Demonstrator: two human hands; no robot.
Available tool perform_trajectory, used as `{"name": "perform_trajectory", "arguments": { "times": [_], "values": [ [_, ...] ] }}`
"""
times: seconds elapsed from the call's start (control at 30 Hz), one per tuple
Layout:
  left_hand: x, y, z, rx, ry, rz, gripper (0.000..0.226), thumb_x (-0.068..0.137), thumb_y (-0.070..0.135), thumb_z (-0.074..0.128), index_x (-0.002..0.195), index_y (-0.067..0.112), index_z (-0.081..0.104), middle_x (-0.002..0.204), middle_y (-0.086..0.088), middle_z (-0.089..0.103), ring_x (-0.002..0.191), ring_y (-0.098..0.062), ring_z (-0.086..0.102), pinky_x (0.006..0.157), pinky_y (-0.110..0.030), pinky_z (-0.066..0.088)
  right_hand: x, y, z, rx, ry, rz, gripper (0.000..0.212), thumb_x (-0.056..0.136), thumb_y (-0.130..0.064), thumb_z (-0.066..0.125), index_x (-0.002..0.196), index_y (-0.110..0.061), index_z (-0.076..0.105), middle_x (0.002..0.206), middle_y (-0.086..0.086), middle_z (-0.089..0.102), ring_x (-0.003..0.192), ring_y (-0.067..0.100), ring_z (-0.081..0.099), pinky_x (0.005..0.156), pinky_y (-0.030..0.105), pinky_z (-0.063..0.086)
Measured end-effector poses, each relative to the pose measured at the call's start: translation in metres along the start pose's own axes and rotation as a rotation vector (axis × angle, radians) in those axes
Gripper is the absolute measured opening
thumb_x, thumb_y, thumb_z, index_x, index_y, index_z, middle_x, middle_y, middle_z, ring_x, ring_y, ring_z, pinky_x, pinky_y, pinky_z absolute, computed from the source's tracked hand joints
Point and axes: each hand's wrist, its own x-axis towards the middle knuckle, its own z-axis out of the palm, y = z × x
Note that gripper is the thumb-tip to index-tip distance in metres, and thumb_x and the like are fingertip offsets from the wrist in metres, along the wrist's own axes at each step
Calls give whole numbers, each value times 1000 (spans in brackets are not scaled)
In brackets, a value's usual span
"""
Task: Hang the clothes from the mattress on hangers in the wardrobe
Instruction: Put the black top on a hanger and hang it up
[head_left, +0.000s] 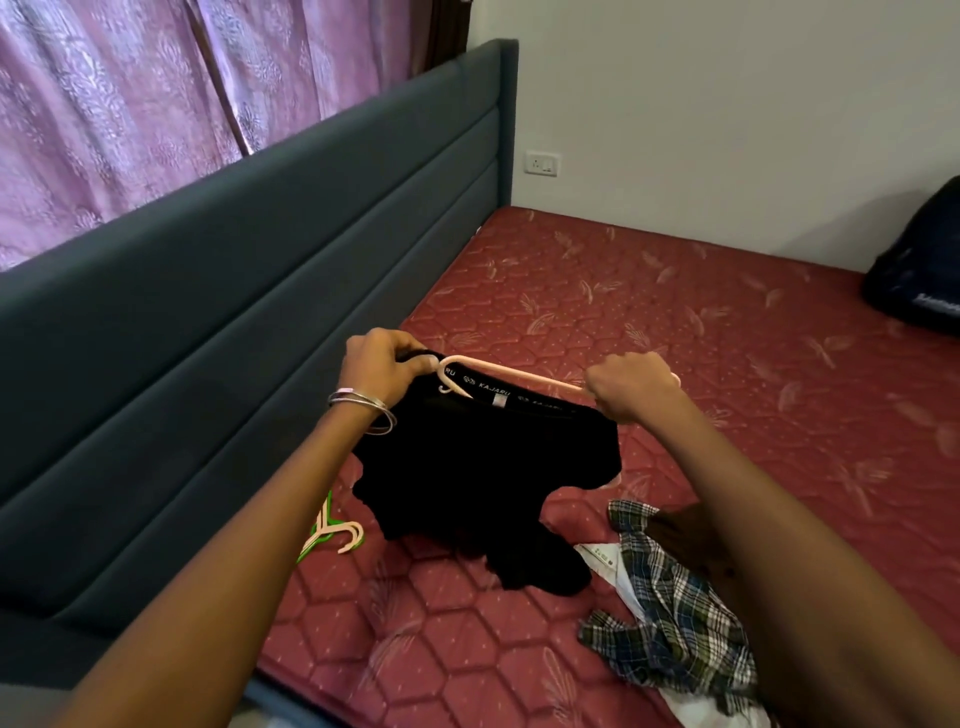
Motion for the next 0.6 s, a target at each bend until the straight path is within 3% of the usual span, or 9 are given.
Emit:
{"name": "perform_trajectory", "arguments": {
  "times": [0.13,0.37,0.47,0.6],
  "values": [
    [9,-11,-3,18,-18,-24,12,77,35,75,84,25,75,79,4,71,82,-14,66,82,-38,54,3,4,0,88,-52,42,15,92,-23,51,103,-21,60,109,5,64,100,29,64,73,37,47],
    [13,-9,10,-65,99,-65,17,79,37,73,86,22,75,80,1,72,80,-16,66,79,-34,54,7,-47,-21,-87,-17,-63,32,97,-11,40,118,-16,63,119,5,64,107,28,63,72,34,45],
    [11,-10,15,-65,11,-40,12,76,32,75,85,24,76,81,3,72,81,-13,66,81,-33,53,10,-61,-31,-32,58,-85,28,94,-9,47,117,-14,62,119,9,63,109,32,62,80,37,48],
    [3,-26,12,33,-173,9,16,75,29,77,89,23,76,82,5,70,84,-12,61,79,-26,46,14,-45,-53,80,159,5,24,85,-24,71,106,-15,64,104,8,66,99,30,64,72,36,45]
  ]
}}
